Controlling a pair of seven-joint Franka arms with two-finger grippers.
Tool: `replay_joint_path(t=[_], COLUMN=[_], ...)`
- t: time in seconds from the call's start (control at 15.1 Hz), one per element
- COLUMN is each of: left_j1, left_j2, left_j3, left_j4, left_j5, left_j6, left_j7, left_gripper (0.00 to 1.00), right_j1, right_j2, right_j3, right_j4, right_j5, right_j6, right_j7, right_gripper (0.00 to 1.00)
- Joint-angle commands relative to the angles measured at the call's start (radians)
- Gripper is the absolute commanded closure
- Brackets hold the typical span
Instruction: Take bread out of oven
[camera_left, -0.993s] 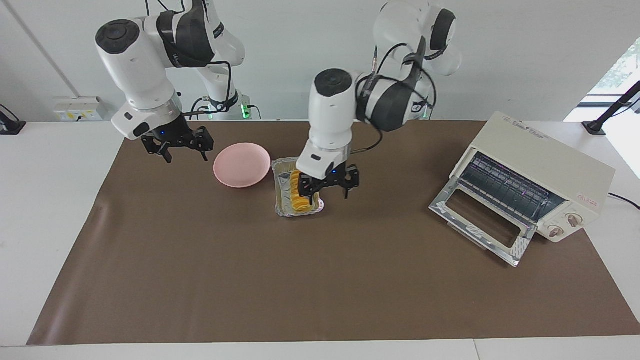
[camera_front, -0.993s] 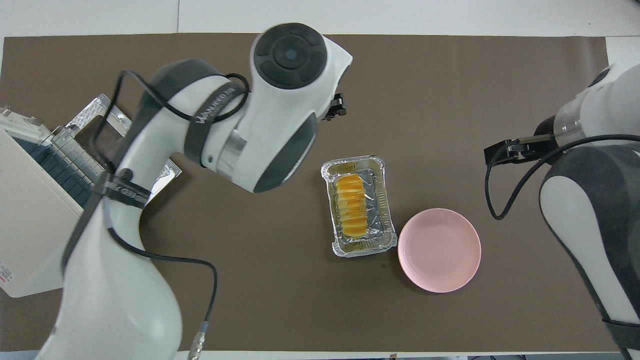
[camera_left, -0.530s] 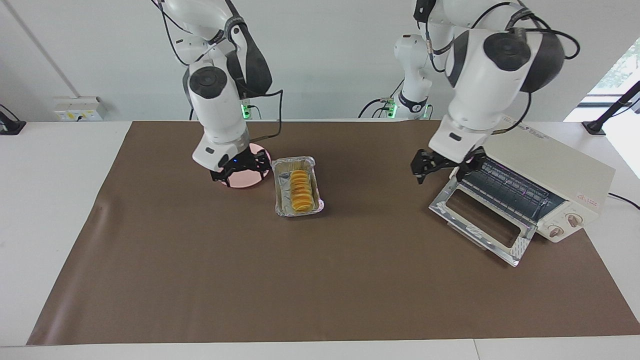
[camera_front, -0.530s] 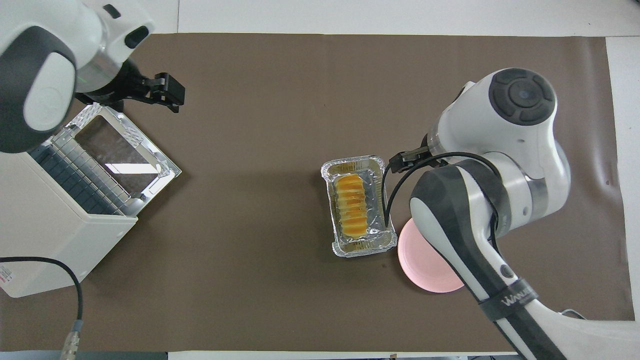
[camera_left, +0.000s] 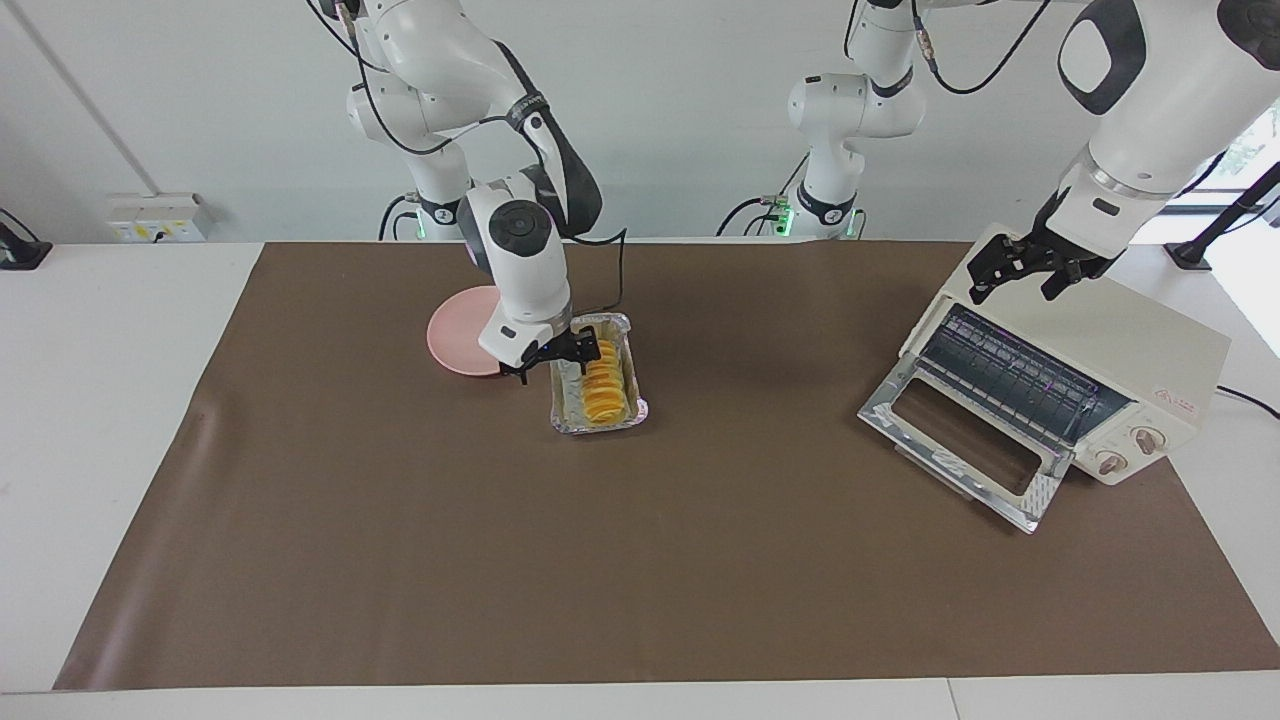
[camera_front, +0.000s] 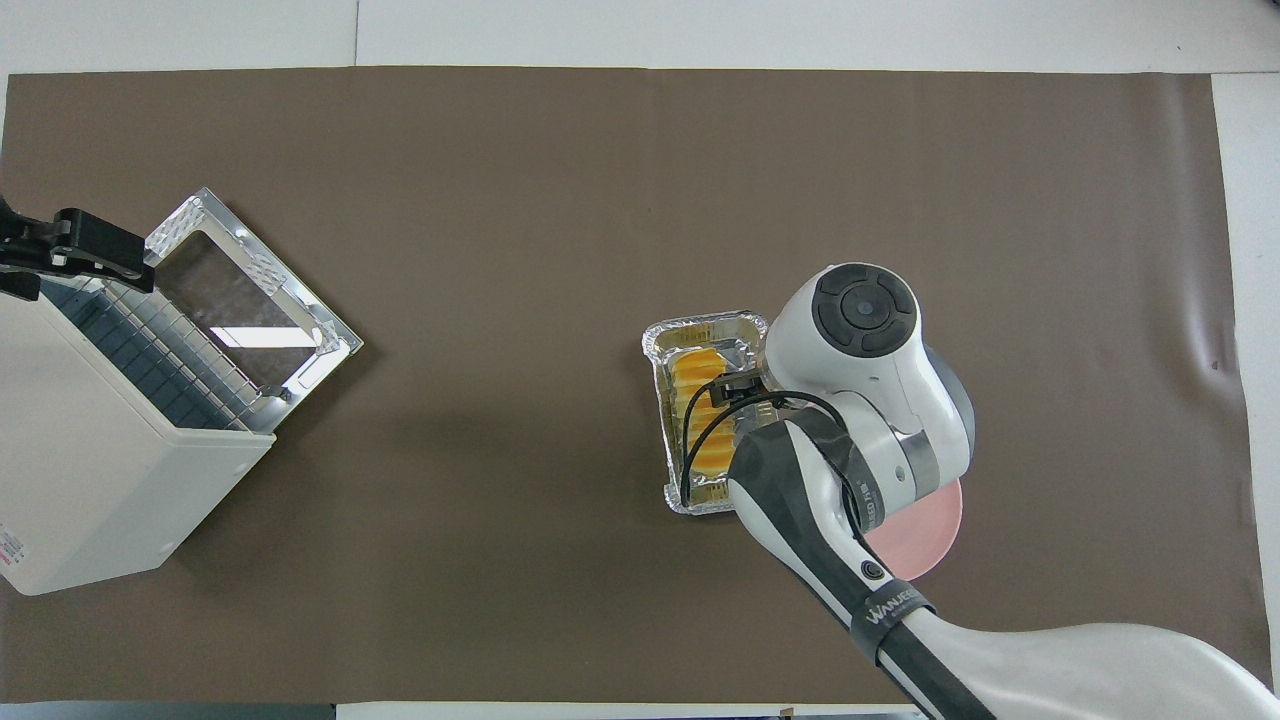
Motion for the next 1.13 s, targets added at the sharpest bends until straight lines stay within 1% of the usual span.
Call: replay_joint_path(t=[0.0, 0.07, 0.13, 0.2, 0.26, 0.33, 0.4, 0.66, 0.86, 1.06], left_j1=[0.046, 0.06, 0.075, 0.095, 0.095, 0.094, 0.098, 0.1, 0.092, 0.087], left_j2=[-0.089, -0.107, -0.136, -0.153, -0.152, -0.151, -0.144, -0.12, -0.12, -0.121], left_j3=[-0.064, -0.072, -0.107, -0.131, -0.142, -0.159, -0.168, -0.17, -0.17, -0.171], left_j4=[-0.088, -0.11, -0.159, -0.18, -0.176, -0.173, -0.165, -0.153, -0.15, -0.159], left_j5=[-0.004, -0.003, 0.002, 0.013, 0.058, 0.077, 0.076, 0.076, 0.076, 0.074], left_j6=[-0.026, -0.046, -0.051, -0.053, -0.063, -0.059, -0.054, -0.053, -0.046, -0.04], left_j7=[0.061, 0.082, 0.092, 0.096, 0.115, 0.136, 0.139, 0.139, 0.141, 0.136], left_gripper=[0.0, 0.0, 0.0, 0.0, 0.0, 0.0, 0.0, 0.0, 0.0, 0.0], right_j1=[-0.012, -0.014, -0.014, -0.012, -0.012, -0.011, -0.009, -0.011, -0.021, -0.118], right_j2=[-0.026, -0.026, -0.028, -0.029, -0.031, -0.031, -0.031, -0.029, -0.028, -0.017], right_j3=[0.0, 0.0, 0.0, 0.0, 0.001, 0.001, 0.0, 0.001, 0.0, 0.0], right_j4=[-0.089, -0.105, -0.114, -0.125, -0.126, -0.128, -0.128, -0.128, -0.105, -0.044], right_j5=[0.002, 0.005, 0.011, 0.011, 0.011, 0.013, 0.013, 0.014, 0.053, 0.063], right_j6=[0.09, 0.101, 0.103, 0.115, 0.117, 0.117, 0.118, 0.123, 0.125, 0.109], right_j7=[0.017, 0.015, 0.015, 0.021, 0.024, 0.027, 0.029, 0.029, 0.009, -0.086], right_gripper=[0.01, 0.02, 0.06, 0.21, 0.5, 0.79, 1.0, 1.0, 1.0, 1.0])
